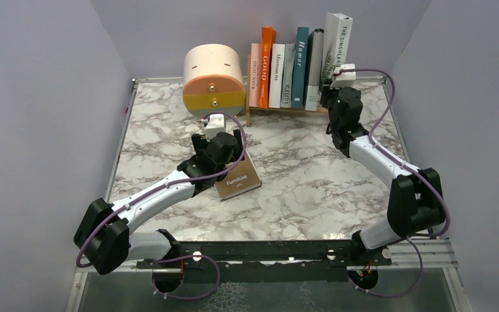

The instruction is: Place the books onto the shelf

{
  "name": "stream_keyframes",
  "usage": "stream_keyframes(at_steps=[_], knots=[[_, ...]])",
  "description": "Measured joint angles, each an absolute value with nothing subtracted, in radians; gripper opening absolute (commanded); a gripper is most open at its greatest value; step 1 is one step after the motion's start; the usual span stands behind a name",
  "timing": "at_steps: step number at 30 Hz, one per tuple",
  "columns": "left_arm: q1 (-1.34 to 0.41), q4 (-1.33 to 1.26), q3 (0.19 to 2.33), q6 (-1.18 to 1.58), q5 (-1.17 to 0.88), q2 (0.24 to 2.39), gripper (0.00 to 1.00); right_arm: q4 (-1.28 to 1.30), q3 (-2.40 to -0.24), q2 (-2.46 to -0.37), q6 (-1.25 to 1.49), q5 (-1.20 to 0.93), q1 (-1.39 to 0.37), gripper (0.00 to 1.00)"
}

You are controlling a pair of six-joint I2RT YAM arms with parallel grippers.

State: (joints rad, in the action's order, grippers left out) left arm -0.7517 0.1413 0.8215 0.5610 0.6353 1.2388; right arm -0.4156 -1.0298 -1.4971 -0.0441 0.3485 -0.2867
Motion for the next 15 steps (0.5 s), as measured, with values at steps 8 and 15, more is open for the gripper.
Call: stream_keyframes(at_steps=[8, 15], knots=[[-0.729, 0.125, 0.822, 0.558, 0.612, 1.249, 0.99, -0.433, -1.034, -1.627, -0.031, 0.323, -0.286, 0.01], [-0.705, 0.120, 0.822, 0.554, 0.594, 1.249, 0.99, -0.421, -1.079, -1.706, -0.024, 0.310, -0.274, 0.01]])
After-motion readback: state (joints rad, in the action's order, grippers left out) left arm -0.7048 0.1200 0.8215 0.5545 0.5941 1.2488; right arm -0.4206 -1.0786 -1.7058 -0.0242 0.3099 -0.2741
